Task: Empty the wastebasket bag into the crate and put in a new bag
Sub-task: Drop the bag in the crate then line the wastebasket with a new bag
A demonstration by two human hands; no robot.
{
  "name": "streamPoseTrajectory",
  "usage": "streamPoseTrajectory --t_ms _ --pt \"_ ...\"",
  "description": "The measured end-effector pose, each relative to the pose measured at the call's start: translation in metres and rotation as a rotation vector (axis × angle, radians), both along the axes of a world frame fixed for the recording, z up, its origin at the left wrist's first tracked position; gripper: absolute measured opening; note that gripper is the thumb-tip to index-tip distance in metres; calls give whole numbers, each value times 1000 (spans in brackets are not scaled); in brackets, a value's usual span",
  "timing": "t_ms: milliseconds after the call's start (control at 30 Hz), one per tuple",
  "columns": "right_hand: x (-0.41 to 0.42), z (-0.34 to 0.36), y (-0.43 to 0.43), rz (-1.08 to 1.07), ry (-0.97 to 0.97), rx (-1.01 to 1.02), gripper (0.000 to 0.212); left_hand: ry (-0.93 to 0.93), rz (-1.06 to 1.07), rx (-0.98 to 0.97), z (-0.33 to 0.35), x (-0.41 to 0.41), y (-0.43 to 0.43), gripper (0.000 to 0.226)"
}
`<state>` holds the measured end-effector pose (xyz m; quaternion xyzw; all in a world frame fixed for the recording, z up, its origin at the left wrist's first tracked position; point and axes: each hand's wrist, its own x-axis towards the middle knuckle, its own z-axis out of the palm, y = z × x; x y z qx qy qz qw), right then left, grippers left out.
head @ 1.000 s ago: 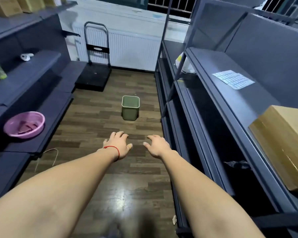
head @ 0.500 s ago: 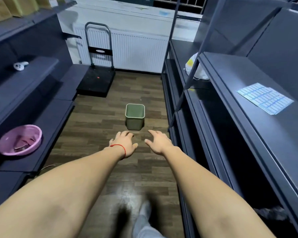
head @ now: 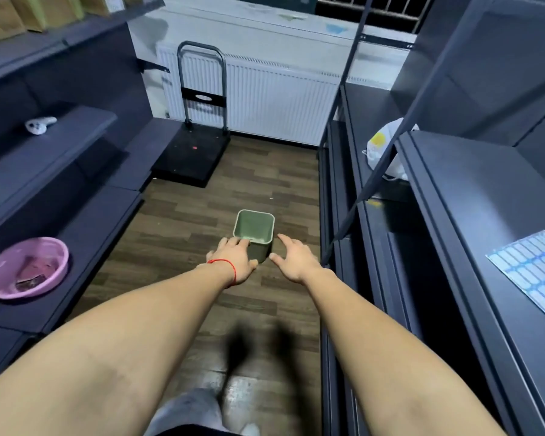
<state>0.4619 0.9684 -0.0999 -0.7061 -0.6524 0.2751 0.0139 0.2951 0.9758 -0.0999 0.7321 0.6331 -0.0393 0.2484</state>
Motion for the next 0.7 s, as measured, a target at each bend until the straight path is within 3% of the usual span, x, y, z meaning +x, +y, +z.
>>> streamPoseTrajectory --t_ms 300,700 --pt "12 -31 144 -29 14 -69 68 4 -14 -65 -24 21 144 55" --pt "49 -21 319 -166 64 -55 67 4 -96 -42 -1 56 344 56"
